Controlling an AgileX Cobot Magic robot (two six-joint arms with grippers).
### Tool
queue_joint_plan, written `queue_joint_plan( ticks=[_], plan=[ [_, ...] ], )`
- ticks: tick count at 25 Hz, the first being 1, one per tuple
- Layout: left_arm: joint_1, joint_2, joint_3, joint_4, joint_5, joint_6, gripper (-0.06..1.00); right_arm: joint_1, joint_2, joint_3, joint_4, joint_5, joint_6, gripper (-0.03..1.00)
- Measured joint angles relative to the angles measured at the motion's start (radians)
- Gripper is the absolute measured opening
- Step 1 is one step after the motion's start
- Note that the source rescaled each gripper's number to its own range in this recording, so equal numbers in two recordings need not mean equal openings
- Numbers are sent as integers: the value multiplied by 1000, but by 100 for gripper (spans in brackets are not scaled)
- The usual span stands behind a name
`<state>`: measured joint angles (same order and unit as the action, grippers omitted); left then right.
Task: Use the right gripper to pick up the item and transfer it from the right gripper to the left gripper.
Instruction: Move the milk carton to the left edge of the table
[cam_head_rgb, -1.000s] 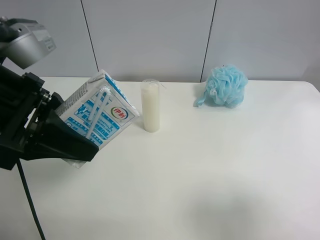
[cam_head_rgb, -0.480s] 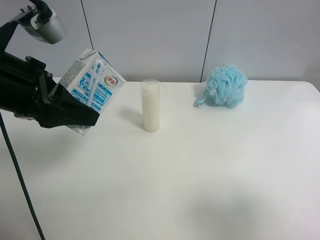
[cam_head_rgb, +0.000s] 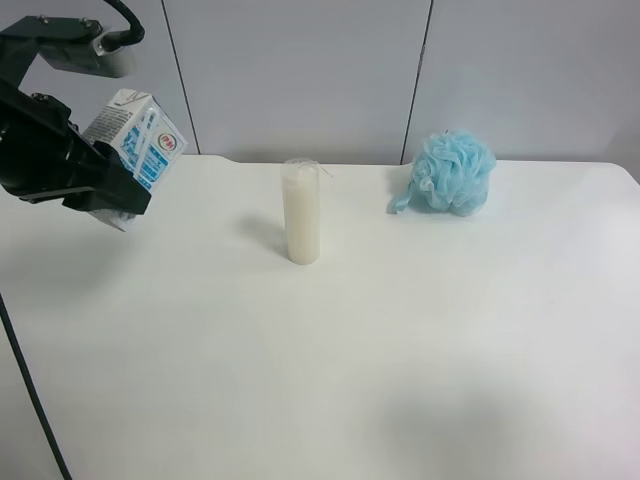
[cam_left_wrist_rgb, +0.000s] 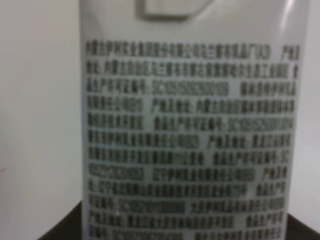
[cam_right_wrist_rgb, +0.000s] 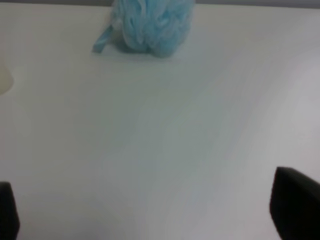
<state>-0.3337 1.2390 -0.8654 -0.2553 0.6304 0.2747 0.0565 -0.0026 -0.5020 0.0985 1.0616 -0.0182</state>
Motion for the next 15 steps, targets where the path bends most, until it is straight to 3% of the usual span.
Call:
queue_joint_plan(
  ticks=[7,15],
  plan=[
    [152,160,-38,16,-4,-22,0,0,0,0,0,0,0,98],
    [195,341,-59,17,-69,-22,0,0,0,0,0,0,0,98]
  ],
)
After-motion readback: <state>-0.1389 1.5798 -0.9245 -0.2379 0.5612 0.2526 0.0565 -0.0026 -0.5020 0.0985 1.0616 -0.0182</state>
